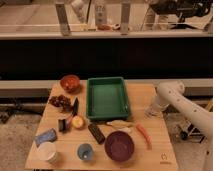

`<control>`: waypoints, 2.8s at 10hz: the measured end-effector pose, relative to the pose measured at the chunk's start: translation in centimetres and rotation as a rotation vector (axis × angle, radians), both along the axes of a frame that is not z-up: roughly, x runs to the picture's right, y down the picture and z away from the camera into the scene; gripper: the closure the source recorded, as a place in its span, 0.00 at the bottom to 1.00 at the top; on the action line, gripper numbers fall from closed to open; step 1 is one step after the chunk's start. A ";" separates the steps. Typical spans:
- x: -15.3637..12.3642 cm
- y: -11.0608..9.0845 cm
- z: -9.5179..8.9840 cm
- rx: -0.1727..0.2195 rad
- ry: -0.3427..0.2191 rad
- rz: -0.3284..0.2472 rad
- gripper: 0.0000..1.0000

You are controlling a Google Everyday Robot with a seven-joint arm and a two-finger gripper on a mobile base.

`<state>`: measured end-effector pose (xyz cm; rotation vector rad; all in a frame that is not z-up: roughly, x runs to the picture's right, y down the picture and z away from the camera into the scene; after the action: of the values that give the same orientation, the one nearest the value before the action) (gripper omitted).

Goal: Wipe table surface with towel

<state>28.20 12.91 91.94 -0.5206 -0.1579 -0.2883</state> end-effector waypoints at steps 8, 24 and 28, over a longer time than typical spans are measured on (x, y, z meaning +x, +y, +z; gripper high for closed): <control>-2.3 2.5 -2.4 -0.013 -0.081 -0.096 1.00; -0.5 -1.1 0.3 -0.005 -0.010 -0.016 1.00; -2.2 0.0 -0.7 -0.013 -0.072 -0.045 1.00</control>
<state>25.97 12.86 91.22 -0.5270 -0.2177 -0.3507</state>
